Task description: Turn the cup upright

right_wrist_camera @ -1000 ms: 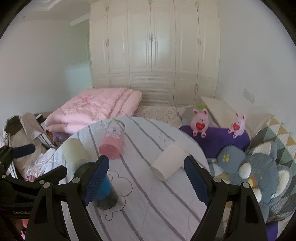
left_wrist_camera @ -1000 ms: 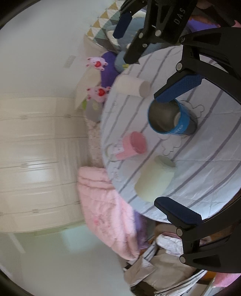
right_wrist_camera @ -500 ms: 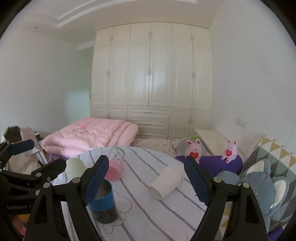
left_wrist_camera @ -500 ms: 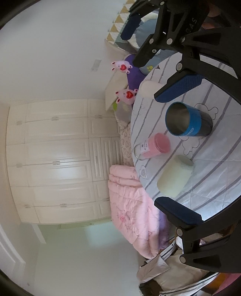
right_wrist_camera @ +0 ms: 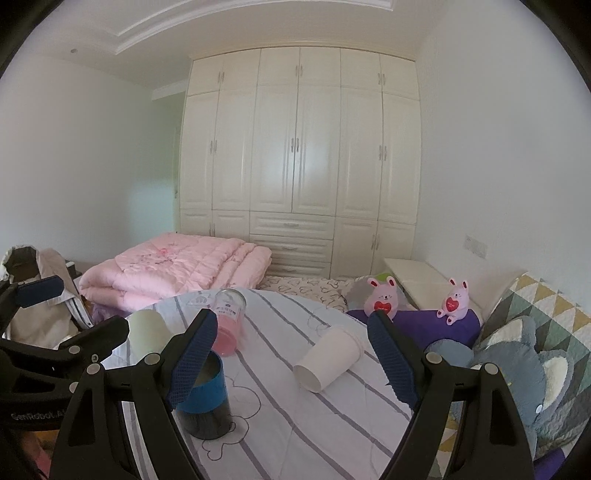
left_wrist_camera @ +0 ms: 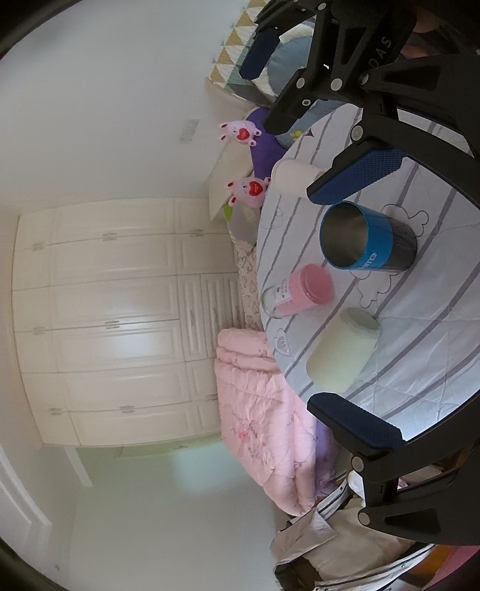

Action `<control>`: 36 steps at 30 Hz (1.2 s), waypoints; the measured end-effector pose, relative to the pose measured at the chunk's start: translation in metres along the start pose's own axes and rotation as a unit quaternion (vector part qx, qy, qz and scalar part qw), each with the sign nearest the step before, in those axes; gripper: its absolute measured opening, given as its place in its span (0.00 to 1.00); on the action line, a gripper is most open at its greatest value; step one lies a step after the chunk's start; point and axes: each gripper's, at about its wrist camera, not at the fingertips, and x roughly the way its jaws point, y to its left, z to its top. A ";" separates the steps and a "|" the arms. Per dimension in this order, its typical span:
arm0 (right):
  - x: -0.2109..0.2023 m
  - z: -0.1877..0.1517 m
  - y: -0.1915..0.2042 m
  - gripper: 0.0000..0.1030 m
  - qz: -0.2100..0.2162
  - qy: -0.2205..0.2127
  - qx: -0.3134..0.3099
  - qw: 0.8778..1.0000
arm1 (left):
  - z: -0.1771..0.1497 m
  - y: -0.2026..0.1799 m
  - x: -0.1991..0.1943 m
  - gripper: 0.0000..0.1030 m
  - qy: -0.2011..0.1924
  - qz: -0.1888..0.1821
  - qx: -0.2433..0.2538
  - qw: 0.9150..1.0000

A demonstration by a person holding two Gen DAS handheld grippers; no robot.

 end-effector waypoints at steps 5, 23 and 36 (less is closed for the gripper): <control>0.002 -0.003 0.002 0.82 0.002 0.011 0.002 1.000 | -0.003 0.001 0.001 1.00 0.007 0.003 0.000 1.000; 0.011 -0.006 0.003 0.82 0.008 0.035 0.005 0.999 | -0.005 0.005 0.007 1.00 0.011 0.011 0.003 1.000; 0.015 -0.005 0.002 0.82 0.008 0.035 0.006 0.999 | -0.007 0.005 0.005 1.00 -0.012 0.011 -0.007 1.000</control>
